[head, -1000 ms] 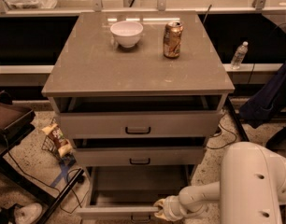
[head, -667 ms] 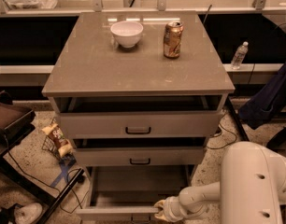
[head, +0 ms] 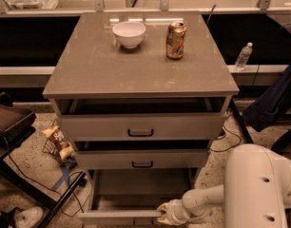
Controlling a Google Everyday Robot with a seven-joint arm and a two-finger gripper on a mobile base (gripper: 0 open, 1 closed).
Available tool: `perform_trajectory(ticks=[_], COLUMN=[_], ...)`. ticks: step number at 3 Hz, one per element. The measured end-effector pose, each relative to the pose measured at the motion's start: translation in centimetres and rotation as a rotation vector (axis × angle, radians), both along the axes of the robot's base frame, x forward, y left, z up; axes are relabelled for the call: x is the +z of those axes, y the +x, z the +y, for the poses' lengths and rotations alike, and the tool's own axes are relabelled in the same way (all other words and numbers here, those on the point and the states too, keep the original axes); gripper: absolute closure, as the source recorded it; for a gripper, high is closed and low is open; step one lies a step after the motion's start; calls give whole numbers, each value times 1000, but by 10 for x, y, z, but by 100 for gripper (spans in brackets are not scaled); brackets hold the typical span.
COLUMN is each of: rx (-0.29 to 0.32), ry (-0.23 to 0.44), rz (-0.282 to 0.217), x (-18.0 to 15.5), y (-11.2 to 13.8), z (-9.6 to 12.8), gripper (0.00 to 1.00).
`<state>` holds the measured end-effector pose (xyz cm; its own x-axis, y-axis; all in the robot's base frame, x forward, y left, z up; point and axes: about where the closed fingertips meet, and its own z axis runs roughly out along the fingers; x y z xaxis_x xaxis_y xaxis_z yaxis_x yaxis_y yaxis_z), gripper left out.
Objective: Open bottom drawer
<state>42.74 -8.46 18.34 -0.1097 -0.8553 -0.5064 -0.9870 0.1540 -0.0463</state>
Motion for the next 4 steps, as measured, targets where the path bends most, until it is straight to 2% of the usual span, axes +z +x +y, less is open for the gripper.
perform_trajectory(ticks=[2, 3, 4], rx=[1, 1, 3], ry=[1, 1, 2], rz=[1, 2, 3], x=[0, 0, -1], y=[-1, -1, -2], z=[1, 1, 2], gripper=[5, 0, 16])
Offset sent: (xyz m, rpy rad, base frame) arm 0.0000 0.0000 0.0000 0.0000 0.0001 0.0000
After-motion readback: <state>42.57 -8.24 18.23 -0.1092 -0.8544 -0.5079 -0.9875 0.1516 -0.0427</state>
